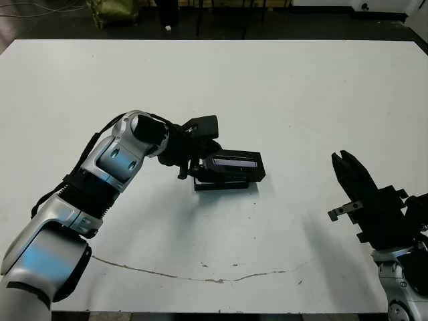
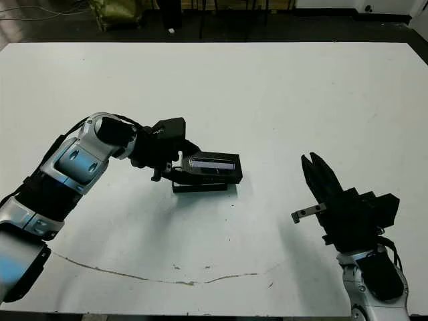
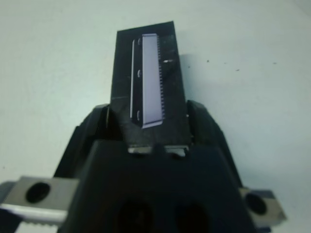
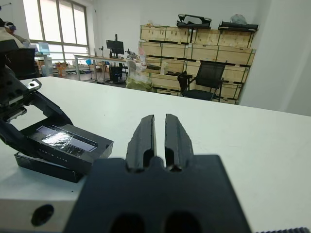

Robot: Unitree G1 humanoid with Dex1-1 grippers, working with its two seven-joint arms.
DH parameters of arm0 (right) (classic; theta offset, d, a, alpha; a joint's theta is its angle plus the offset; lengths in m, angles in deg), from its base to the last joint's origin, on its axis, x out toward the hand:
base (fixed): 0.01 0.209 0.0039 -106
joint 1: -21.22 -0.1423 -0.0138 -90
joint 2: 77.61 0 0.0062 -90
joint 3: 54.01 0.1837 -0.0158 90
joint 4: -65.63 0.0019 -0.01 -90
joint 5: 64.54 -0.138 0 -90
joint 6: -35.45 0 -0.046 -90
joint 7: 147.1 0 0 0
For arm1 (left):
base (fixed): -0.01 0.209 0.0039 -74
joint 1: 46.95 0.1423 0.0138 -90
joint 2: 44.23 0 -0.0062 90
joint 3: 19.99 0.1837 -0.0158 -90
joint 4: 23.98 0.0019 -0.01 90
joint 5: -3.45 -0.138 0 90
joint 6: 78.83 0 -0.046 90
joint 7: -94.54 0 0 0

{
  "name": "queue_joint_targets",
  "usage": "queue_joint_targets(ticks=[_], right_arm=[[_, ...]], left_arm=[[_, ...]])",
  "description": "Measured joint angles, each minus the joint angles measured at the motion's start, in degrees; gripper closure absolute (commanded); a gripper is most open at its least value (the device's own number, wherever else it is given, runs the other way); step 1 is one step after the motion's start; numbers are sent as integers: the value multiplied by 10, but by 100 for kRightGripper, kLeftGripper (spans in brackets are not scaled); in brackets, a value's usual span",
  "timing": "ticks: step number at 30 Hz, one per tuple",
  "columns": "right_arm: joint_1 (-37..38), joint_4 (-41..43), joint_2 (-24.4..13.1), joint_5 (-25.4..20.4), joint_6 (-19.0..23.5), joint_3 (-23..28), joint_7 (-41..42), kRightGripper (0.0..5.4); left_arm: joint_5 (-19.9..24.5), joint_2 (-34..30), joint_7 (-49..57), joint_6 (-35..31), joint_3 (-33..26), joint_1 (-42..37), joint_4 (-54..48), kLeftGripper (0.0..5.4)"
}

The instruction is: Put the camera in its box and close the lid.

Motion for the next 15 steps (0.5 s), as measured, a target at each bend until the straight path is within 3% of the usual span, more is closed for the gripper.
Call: queue_joint_targets(ticks=[15], right_arm=[[0, 1, 0, 0, 0, 0, 1, 540]], left_arm=[[-8, -13, -7, 4, 6, 2, -2, 303]])
